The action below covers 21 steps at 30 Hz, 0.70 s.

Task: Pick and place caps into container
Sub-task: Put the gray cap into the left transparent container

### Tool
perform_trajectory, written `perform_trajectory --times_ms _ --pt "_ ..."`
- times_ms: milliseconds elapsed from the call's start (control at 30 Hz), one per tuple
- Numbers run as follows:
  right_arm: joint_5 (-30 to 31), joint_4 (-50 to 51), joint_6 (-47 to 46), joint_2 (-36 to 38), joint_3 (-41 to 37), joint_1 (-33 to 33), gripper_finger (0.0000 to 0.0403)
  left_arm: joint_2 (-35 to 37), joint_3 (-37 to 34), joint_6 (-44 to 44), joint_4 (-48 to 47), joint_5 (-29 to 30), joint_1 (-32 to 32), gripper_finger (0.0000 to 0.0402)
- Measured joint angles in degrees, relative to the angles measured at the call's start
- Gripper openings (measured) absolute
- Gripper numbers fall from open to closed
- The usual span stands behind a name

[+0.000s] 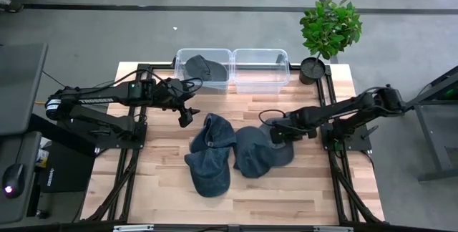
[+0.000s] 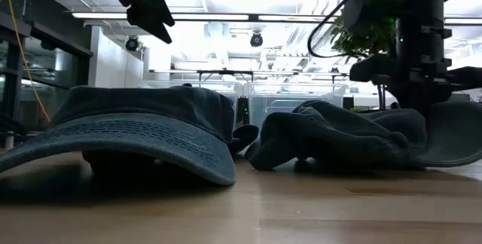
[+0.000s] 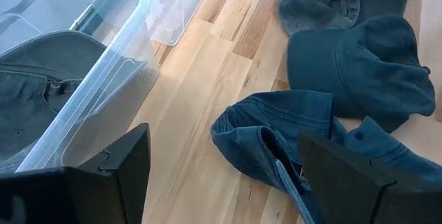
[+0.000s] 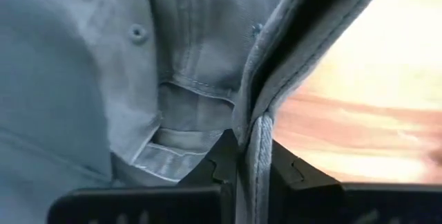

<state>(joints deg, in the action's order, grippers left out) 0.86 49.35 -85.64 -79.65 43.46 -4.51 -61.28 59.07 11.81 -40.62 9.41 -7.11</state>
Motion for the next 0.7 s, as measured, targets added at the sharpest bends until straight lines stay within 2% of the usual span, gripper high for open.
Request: perform_trajectory --times_ms 333,700 --pt "5.14 9.49 6.26 3.85 6.87 0.00 0.0020 0.00 0.00 0.00 0.04 -1.11 0.00 0.0293" --pt "12.97 24.43 19.53 4.08 21.49 0.02 0.0020 0.00 0.00 0.02 0.15 -2.45 0.00 0.0293"
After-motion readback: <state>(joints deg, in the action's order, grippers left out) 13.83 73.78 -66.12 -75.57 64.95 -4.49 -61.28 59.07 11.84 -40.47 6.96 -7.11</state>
